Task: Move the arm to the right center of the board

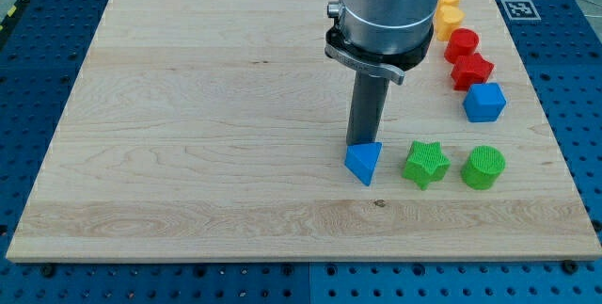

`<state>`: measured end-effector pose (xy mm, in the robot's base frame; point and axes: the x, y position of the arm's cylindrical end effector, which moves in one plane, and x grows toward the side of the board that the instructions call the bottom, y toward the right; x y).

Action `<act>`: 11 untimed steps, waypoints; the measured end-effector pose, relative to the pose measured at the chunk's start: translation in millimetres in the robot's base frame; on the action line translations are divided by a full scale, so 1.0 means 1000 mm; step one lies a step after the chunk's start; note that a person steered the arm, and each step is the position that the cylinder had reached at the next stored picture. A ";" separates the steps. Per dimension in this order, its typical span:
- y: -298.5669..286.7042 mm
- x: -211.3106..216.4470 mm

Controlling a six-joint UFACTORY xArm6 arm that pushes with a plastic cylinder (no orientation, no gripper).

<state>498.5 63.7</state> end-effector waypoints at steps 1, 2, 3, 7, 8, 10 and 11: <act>0.000 0.002; 0.003 -0.001; 0.025 -0.015; 0.206 -0.020; 0.239 -0.029; 0.218 -0.069; 0.205 -0.066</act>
